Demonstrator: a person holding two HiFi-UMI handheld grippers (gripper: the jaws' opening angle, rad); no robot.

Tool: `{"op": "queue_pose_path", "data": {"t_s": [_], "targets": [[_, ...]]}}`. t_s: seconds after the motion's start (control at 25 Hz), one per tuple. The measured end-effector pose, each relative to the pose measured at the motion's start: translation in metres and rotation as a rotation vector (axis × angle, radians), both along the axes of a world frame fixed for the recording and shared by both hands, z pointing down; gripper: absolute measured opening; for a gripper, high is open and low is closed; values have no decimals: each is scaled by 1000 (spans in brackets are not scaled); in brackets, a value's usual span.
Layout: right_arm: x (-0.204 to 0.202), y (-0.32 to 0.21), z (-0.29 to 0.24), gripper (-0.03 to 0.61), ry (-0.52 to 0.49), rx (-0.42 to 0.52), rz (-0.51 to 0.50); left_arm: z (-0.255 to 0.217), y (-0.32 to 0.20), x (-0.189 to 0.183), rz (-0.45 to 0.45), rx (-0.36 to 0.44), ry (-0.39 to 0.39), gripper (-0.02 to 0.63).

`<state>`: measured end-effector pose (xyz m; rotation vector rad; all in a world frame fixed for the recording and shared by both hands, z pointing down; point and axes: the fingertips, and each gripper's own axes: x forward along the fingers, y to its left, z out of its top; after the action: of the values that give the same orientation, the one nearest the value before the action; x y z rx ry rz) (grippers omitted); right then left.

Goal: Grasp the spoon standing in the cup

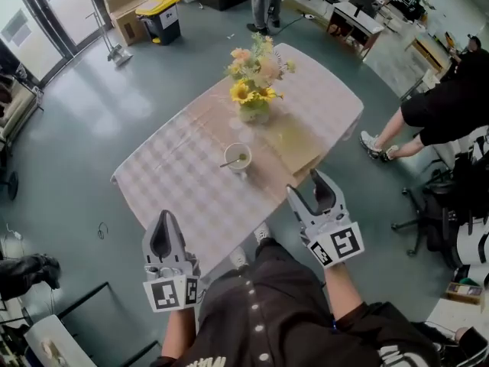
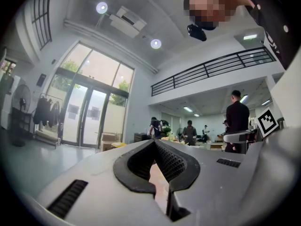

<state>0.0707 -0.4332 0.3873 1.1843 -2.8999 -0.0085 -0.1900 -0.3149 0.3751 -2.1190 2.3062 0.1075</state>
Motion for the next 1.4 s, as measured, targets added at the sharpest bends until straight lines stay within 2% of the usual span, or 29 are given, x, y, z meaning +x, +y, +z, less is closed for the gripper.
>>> {"op": "queue_pose_path", "data": {"t_s": [0.32, 0.56, 0.8, 0.96, 1.12, 1.4], "targets": [[-65, -48, 23, 244, 112, 6, -226, 1, -10, -18, -167, -17, 21, 17], [-105, -62, 64, 244, 201, -10, -382, 8, -10, -23, -249, -39, 33, 17], [-139, -66, 120, 245, 364, 7, -520, 22, -2, -21, -331, -76, 56, 17], [-162, -67, 157, 244, 420, -19, -577, 32, 5, -20, -378, -95, 74, 17], [-178, -69, 191, 242, 526, 12, -633, 42, 9, -22, -412, -112, 91, 17], [-203, -71, 247, 235, 653, 21, -655, 63, 18, -23, -453, -153, 119, 17]]}}
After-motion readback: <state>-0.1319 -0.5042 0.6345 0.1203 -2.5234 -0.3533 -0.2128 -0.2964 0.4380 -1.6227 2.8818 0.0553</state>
